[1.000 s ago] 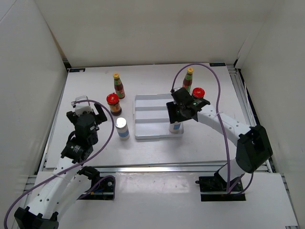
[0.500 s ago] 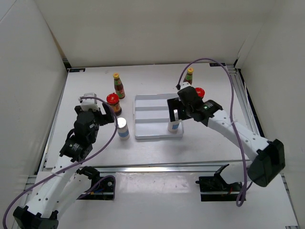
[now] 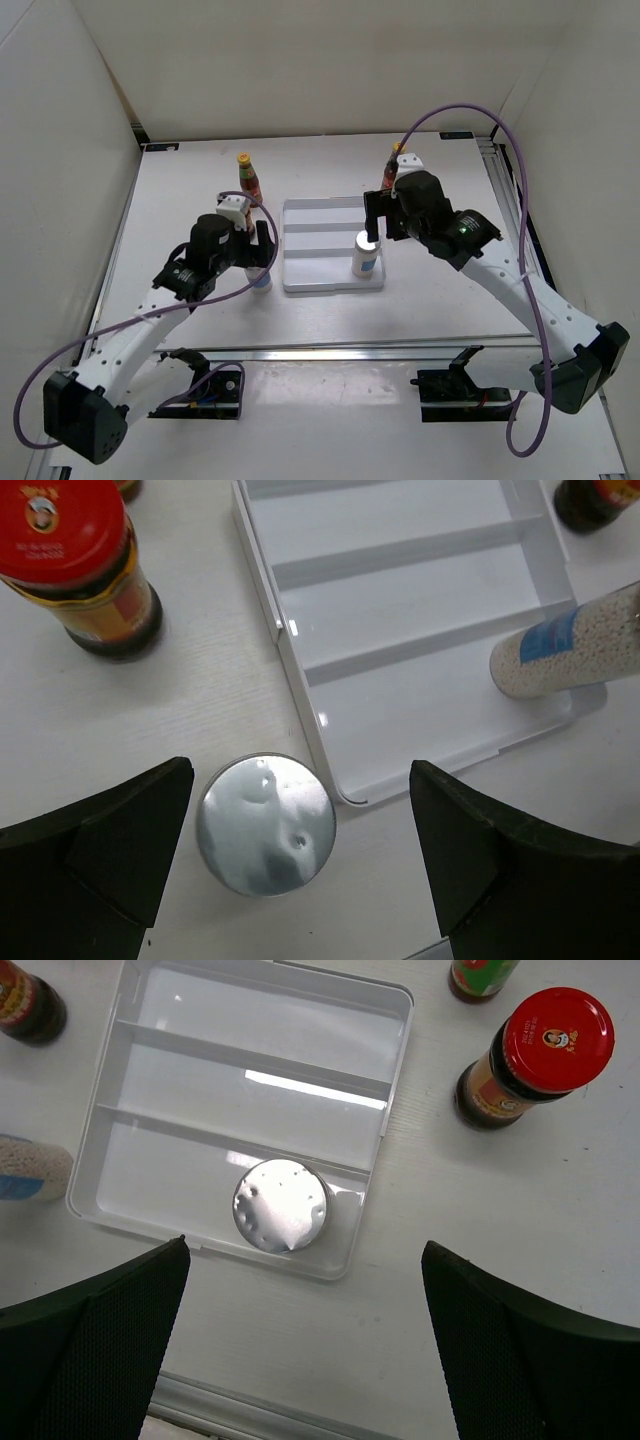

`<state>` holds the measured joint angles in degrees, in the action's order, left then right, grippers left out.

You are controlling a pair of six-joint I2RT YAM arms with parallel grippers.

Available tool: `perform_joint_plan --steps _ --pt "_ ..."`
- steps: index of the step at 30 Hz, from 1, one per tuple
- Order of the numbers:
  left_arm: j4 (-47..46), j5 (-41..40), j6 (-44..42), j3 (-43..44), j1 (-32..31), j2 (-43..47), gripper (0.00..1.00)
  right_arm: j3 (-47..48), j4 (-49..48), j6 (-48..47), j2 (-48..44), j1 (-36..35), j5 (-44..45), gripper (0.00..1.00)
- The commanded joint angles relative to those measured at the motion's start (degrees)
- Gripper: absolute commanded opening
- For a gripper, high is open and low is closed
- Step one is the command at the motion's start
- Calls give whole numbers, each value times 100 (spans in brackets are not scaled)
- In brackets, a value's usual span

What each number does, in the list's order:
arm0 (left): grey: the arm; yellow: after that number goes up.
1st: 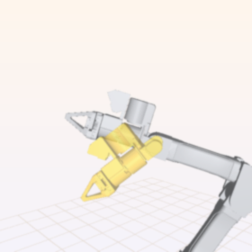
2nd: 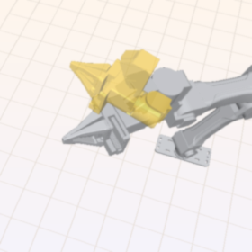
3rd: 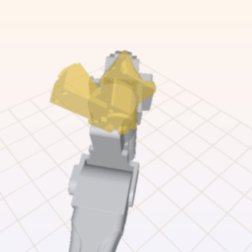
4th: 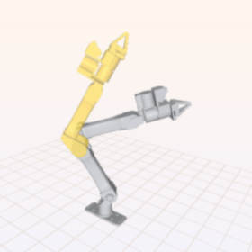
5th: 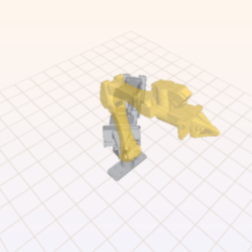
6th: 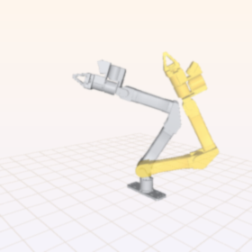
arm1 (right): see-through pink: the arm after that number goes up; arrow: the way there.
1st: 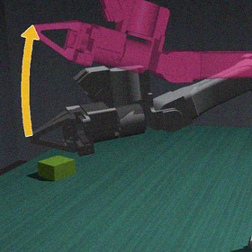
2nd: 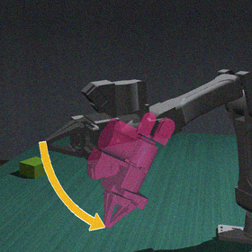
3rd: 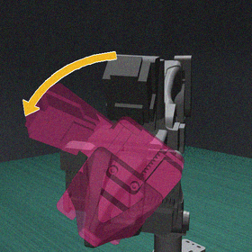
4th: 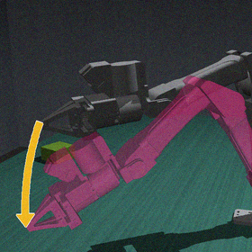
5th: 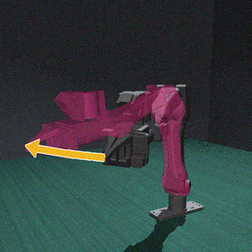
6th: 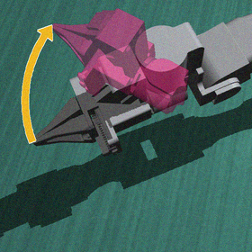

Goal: Organize the condiment bottles

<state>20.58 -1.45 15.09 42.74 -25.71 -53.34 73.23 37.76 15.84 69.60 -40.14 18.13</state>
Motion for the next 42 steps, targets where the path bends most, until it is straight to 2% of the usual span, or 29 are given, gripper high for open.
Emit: perform_joint_plan --steps 1,9,16,21,25,29,35,36,38,39,42 --pt "52 181 151 226 -92 -237 100 -46 74 -98 -131 -3 129 100" --pt "464 -145 511 367 -92 -800 99 -160 126 -45 -245 50 182 100" --pt "640 -268 776 480 -92 -994 84 -213 127 -98 -245 103 182 100" --pt "930 -444 776 674 -92 -994 77 -265 127 -98 -245 103 182 100" --pt "992 -496 776 744 -92 -994 68 -266 127 -45 -245 103 182 100" --pt "1106 -496 724 1130 -92 -994 50 -318 127 -45 -245 103 182 100" --pt "1273 -549 670 1500 -92 -1064 31 -318 127 -45 -298 103 182 100" --pt "1273 -549 618 1674 -92 -1134 25 -318 127 -45 -298 103 182 100" --pt "1422 -471 618 1886 -92 -1196 18 -318 179 -45 -298 103 182 100" --pt "1423 -470 670 2122 -92 -1248 11 -318 179 -45 -298 103 182 100" --pt "1423 -329 723 2483 -275 -1406 11 -318 179 -45 -351 156 235 100"
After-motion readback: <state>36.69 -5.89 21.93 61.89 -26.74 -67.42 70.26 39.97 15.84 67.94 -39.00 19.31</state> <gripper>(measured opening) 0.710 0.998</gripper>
